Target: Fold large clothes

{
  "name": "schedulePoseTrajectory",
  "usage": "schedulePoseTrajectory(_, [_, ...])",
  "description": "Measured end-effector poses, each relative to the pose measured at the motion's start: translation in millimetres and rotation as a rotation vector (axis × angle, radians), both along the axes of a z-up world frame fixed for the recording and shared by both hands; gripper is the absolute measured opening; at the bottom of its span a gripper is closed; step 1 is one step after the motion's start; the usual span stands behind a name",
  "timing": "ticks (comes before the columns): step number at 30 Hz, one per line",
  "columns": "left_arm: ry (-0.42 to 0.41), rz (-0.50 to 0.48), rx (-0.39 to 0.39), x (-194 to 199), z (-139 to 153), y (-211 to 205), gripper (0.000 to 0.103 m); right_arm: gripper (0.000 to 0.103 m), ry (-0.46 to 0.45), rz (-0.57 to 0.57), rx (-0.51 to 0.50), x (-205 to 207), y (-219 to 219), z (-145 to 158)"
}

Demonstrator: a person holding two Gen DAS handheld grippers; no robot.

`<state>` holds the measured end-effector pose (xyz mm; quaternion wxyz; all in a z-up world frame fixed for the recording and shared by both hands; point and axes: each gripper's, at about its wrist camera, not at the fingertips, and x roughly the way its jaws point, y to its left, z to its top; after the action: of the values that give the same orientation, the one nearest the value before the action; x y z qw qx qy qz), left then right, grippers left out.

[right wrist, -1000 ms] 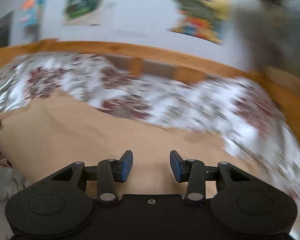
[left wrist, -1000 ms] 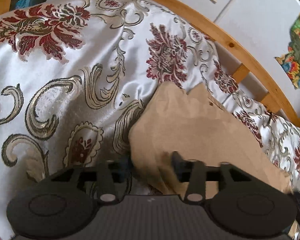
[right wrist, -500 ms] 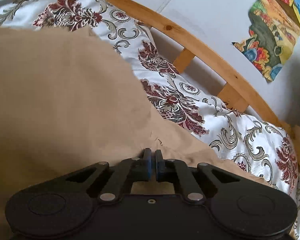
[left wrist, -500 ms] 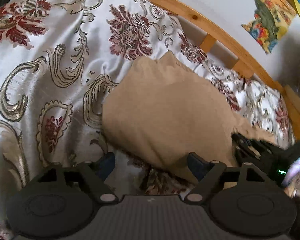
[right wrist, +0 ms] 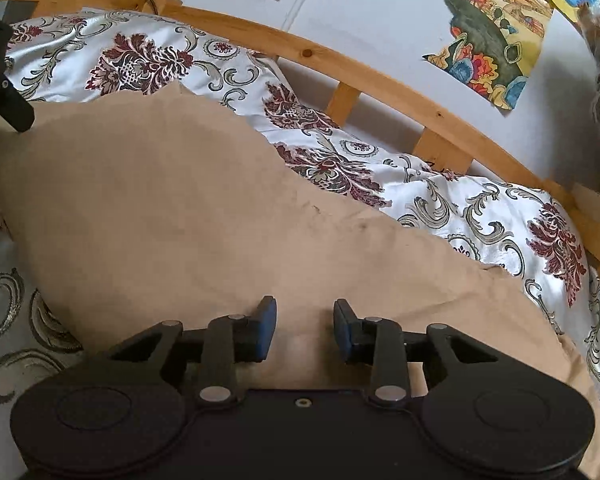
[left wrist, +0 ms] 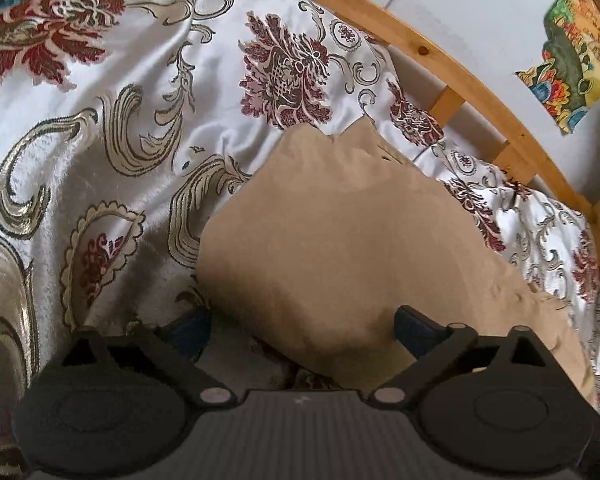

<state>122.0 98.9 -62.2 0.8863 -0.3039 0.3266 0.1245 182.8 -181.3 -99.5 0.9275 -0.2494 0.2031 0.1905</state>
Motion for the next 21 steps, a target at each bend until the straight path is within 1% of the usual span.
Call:
schedulePoseTrajectory(4, [0.007,-0.008,0.022,0,1,-5,0.102,0.035,-0.001,0.0,0.003,0,-1,0])
schedulePoseTrajectory(8, [0.007,-0.01,0.018,1,-1,-4,0.102,0.035,-0.004,-0.003,0.007,0,-1,1])
schedulePoseTrajectory(12, [0.007,-0.015,0.021,5,-3,-3,0.103,0.038,-0.009,-0.011,0.016,0,-2,1])
schedulePoseTrajectory(14, [0.005,-0.016,0.013,8,-5,-1,0.103,0.039,-0.01,-0.015,0.02,0,-3,1])
schedulePoseTrajectory(16, [-0.004,-0.017,-0.011,12,-8,3,0.102,0.041,-0.01,-0.02,0.024,0,-3,1])
schedulePoseTrajectory(17, [-0.017,-0.018,-0.027,13,-10,5,0.097,0.041,-0.009,-0.021,0.026,0,-3,1])
schedulePoseTrajectory(18, [-0.026,-0.019,-0.034,14,-11,6,0.087,0.041,-0.009,-0.022,0.027,0,-3,1])
schedulePoseTrajectory(19, [-0.026,-0.009,-0.028,14,-11,7,0.081,0.042,-0.009,-0.022,0.027,0,-4,1])
schedulePoseTrajectory(21, [-0.018,0.017,-0.026,16,-11,10,0.055,0.042,-0.009,-0.021,0.027,1,-4,1])
